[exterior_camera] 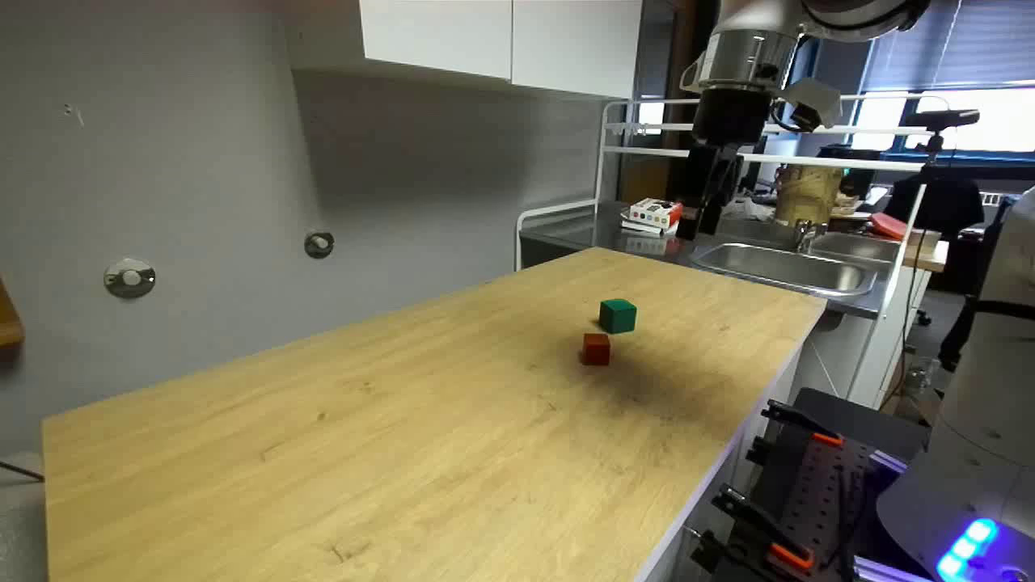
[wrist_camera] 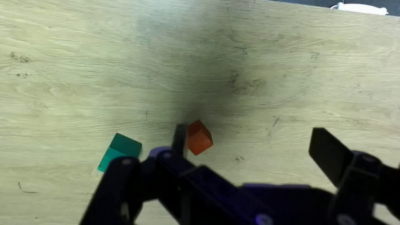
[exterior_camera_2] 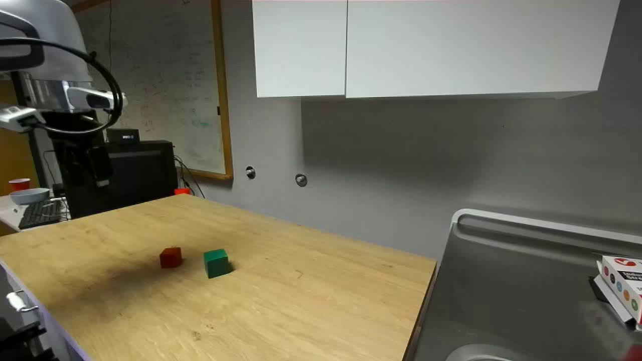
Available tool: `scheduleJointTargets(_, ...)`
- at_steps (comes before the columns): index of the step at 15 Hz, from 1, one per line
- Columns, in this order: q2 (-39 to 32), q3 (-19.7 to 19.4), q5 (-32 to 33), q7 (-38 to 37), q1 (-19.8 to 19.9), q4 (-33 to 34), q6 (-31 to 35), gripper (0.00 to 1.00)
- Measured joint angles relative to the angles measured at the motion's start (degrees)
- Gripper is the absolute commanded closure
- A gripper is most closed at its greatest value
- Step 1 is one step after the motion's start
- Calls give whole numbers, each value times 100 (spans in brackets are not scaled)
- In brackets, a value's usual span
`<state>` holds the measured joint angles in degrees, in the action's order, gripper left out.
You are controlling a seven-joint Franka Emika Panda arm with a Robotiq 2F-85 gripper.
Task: Put the orange block on top of the green block
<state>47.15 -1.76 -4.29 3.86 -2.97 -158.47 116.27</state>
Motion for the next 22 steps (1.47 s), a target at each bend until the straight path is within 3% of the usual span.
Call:
scheduleJointTargets(14, -161, 0, 0, -2, 27, -2, 70, 0)
scheduleJointTargets(22, -1827, 0, -49, -713, 204, 1, 1272, 0)
